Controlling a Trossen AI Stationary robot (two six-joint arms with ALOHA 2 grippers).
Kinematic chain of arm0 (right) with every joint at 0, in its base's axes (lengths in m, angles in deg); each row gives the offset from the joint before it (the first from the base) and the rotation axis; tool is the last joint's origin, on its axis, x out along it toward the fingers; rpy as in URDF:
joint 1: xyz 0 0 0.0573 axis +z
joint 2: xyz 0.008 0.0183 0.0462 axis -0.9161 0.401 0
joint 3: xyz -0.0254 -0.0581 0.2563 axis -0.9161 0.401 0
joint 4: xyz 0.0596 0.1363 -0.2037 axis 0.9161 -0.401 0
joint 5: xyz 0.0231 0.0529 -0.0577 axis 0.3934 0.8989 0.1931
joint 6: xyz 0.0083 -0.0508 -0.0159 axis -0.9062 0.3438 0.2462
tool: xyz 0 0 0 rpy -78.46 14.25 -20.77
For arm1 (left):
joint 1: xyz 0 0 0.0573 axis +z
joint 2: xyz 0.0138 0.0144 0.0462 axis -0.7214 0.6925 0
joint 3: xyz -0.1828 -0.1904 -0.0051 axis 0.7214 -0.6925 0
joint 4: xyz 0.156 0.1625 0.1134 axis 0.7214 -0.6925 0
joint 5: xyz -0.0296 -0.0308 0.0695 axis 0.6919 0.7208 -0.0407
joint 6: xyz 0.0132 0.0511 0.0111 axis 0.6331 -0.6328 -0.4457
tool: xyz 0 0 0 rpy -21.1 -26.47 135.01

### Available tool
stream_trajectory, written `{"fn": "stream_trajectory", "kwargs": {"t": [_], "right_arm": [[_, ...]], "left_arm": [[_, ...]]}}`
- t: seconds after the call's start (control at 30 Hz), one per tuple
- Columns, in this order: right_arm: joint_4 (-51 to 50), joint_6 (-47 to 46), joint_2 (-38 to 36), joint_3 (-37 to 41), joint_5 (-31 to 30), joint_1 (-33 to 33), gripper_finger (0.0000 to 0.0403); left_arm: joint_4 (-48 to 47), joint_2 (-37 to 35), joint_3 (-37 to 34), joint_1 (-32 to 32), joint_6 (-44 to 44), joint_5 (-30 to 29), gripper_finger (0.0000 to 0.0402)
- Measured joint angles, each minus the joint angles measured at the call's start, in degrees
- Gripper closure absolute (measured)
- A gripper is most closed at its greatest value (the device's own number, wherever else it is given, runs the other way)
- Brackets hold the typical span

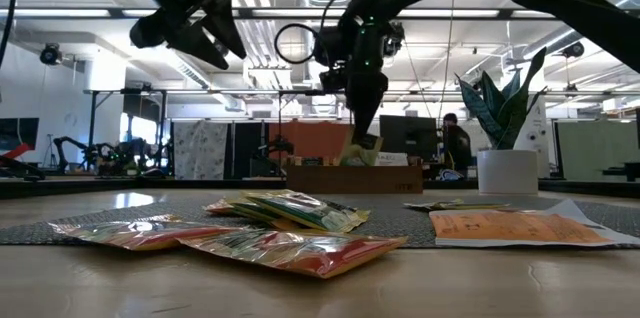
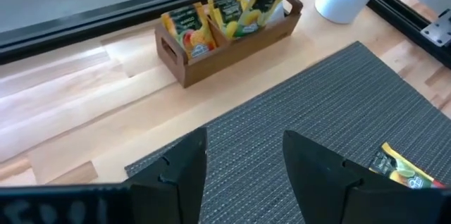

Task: Pick & Place Tea
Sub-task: Put the yellow tea bag into the middle section of the wooden organizer

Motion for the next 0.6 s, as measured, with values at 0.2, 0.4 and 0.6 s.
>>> {"fn": "stream_trajectory", "kwargs": {"t": [0.2,0.4,0.6], "right_arm": [[4.84,-0.02,0.00,1.67,0.00,0.00,0.0394],[10.64,-0.04,0.00,2.16,-0.02,0.42,0.0394],[13.45,-0.11,0.29,2.62,-0.35,1.11,0.0394]], "left_arm": [[0.41,0.00,-0.15,0.00,0.17,0.00,0.0220],[0.36,0.00,-0.38,0.00,-0.10,0.02,0.0220],[0.25,0.00,-0.39,0.00,-0.40,0.00,0.0220]]}}
